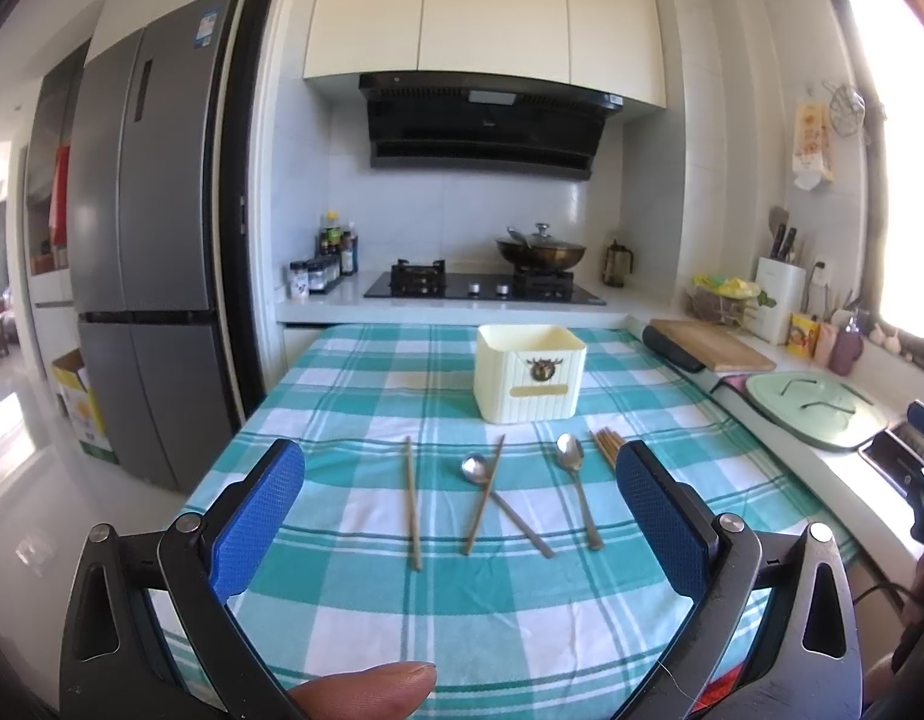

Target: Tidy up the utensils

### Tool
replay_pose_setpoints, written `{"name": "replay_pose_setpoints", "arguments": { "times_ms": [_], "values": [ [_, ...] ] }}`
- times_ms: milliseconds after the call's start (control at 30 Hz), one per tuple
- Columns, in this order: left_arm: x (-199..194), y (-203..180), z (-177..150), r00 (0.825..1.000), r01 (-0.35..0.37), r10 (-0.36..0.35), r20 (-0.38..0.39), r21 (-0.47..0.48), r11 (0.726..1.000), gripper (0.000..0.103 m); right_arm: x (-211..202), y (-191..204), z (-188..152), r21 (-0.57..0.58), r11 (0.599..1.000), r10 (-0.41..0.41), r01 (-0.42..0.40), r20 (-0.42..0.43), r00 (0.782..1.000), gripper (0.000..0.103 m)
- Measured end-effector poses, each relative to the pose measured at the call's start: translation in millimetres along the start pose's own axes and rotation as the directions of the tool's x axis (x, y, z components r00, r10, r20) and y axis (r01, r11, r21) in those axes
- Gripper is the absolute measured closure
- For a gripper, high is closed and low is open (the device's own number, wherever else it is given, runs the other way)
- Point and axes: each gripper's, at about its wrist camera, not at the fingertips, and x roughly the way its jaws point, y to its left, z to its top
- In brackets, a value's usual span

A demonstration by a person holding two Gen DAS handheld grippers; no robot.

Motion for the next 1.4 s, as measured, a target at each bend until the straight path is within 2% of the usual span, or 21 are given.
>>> {"name": "replay_pose_setpoints", "arguments": {
  "times_ms": [1400],
  "values": [
    [1.5, 1.7, 1.4, 1.0, 0.002, -0.002, -0.004, 0.0, 1.0, 0.0, 2.7, 3.5, -3.7, -0.01, 1.0, 0.011, -0.011, -0.012, 1.0, 0.0]
  ]
}}
